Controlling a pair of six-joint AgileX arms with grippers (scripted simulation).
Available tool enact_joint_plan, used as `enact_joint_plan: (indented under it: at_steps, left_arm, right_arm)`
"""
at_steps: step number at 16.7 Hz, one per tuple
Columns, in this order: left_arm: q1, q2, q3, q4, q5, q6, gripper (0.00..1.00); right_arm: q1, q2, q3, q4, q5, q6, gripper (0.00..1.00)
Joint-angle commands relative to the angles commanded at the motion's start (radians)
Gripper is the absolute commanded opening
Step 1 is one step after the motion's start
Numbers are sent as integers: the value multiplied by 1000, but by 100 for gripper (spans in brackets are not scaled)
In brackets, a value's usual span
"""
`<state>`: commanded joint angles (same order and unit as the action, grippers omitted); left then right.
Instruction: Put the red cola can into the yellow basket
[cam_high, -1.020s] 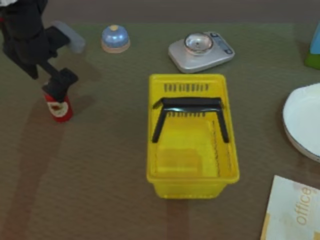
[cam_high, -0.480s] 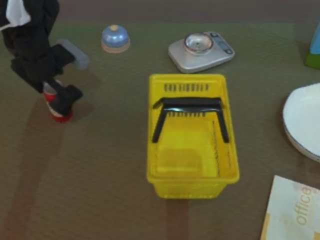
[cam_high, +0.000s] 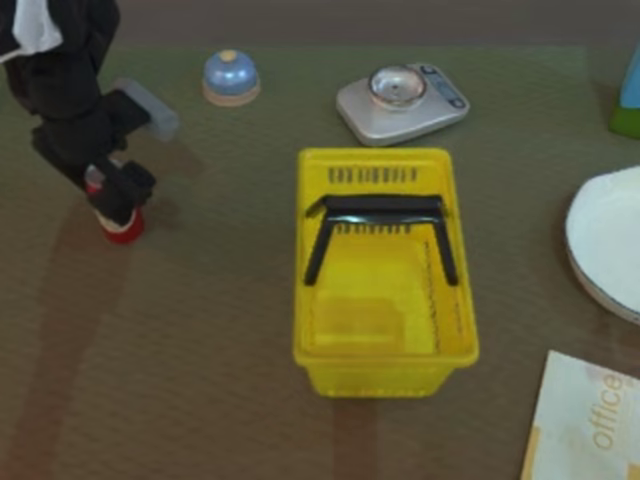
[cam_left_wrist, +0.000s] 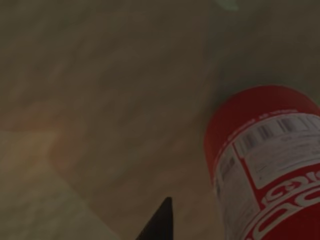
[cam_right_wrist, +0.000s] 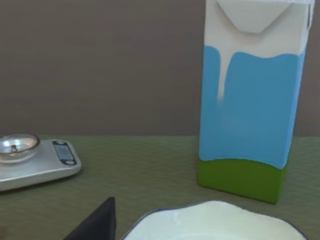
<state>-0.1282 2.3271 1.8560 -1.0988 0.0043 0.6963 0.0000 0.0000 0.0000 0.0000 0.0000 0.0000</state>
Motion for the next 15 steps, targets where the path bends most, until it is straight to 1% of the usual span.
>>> enact_joint_plan:
  at_steps: [6,7,15]
  left_arm:
    - [0,0,0,0,0,0,2]
    - [0,0,0,0,0,0,0]
    - [2,-2,-1,0,0,1,0]
  right_arm:
    - [0,0,0,0,0,0,100]
    - [0,0,0,0,0,0,100]
    - [0,0,0,0,0,0,100]
